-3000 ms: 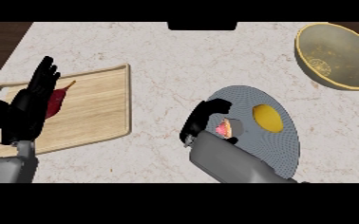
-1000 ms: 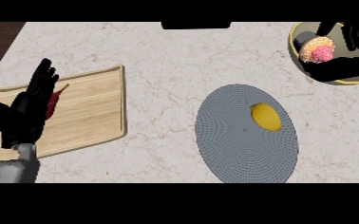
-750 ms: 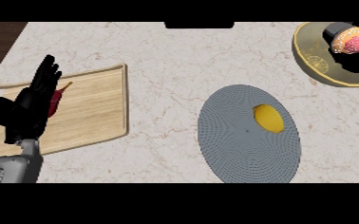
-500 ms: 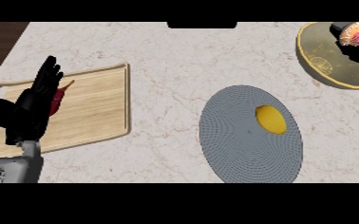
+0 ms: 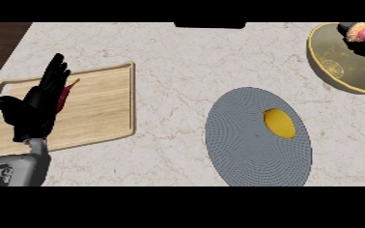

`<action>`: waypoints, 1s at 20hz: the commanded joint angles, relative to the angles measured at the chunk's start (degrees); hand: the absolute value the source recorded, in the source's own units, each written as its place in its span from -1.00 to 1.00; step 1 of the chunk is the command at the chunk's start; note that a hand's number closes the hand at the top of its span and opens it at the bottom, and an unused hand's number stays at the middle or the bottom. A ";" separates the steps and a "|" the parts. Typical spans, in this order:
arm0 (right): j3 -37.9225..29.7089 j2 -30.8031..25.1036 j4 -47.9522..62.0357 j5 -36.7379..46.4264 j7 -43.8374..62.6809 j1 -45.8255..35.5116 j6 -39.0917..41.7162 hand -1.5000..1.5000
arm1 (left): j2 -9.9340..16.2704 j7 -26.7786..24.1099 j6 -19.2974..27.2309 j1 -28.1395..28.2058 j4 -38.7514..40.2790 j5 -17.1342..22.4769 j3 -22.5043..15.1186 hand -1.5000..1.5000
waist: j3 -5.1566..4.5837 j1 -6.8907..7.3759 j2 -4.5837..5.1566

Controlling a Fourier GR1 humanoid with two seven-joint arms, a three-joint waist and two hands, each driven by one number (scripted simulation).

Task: Pick the cupcake from the placemat and place it in the bowl

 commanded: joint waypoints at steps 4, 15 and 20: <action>-1.54 -0.89 19.94 2.98 -10.70 -7.43 -7.70 1.00 | -1.20 1.36 0.82 -3.55 0.51 -1.77 -1.08 0.00 | 0.09 1.05 0.60; -1.71 -7.19 32.21 4.13 -14.89 -5.25 4.65 -1.00 | 0.05 -0.24 -1.94 -1.15 -0.24 0.74 0.84 0.00 | 0.29 2.11 1.00; -14.28 -7.48 34.46 -8.67 -15.68 -8.67 9.48 -1.00 | -0.53 0.05 -1.30 -1.24 -0.33 0.28 0.50 0.00 | 0.43 1.50 0.85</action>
